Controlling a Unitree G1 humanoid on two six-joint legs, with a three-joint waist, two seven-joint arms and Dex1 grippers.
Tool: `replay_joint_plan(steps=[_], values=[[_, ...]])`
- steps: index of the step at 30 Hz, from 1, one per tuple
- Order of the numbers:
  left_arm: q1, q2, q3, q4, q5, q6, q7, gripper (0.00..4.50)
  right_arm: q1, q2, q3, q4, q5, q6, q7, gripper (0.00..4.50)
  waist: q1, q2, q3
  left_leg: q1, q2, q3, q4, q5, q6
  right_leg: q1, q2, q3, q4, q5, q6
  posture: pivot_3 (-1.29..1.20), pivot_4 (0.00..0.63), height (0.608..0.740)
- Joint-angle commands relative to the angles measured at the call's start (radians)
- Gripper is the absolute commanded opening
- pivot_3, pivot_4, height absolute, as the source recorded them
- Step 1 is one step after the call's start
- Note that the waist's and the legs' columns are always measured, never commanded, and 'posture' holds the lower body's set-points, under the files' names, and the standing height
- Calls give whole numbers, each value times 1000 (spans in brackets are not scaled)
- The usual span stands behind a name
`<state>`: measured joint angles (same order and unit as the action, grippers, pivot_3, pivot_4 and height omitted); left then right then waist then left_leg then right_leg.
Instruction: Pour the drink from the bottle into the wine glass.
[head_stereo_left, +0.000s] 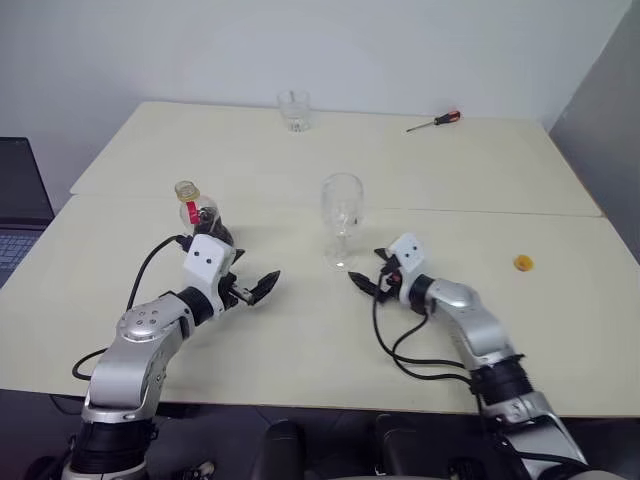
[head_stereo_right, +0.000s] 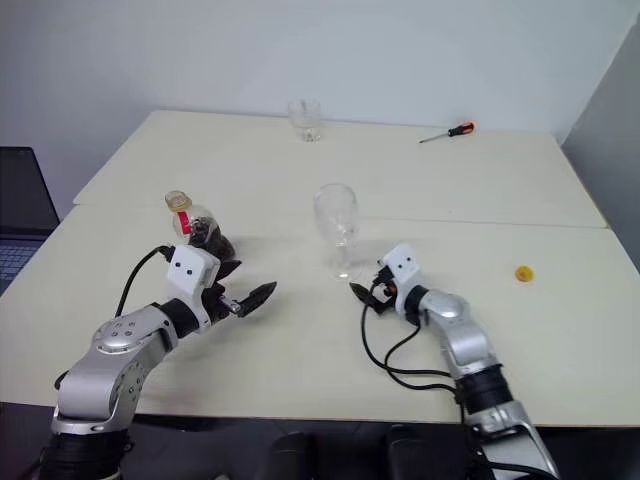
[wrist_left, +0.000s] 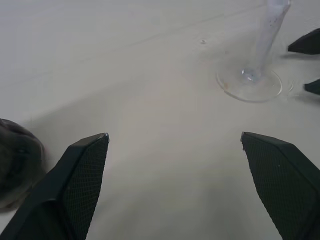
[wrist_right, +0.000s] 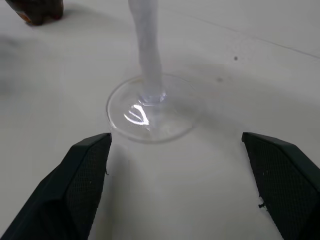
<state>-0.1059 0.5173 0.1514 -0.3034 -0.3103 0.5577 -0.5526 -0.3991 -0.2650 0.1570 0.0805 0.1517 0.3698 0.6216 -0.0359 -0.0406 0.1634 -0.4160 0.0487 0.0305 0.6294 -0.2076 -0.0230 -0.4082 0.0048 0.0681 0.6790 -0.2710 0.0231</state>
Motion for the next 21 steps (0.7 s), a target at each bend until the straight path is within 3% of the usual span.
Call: replay_joint_plan(steps=[1,7,11,14,21], values=[[28,-46,17,-67,19,-63,69,4500,29,-104,-45,-211,73,90,84,4462,1,1,1,0,0,-1,0,0,0,0,0,0,0,-1,2,0,150,740],[86,-133,13,-121,107,-136,211,4500,14,-316,-110,-437,201,323,182,4462,1,1,3,0,0,-1,1,0,0,0,1,1,0,-2,3,0,150,740],[191,-171,38,-207,170,-151,308,4500,-122,-421,-218,-482,334,471,219,4462,-4,1,4,0,0,-1,0,0,0,0,1,2,0,-2,3,0,150,740],[249,-220,41,-268,225,-162,393,4500,-249,-449,-280,-476,438,529,242,4462,-5,1,8,0,0,0,0,0,0,0,1,2,0,-2,3,0,150,740],[229,-310,76,-251,288,-152,538,4500,-412,-451,-243,-497,522,595,224,4462,5,0,8,-1,0,-1,0,0,0,0,2,0,-1,-2,3,0,150,740]])
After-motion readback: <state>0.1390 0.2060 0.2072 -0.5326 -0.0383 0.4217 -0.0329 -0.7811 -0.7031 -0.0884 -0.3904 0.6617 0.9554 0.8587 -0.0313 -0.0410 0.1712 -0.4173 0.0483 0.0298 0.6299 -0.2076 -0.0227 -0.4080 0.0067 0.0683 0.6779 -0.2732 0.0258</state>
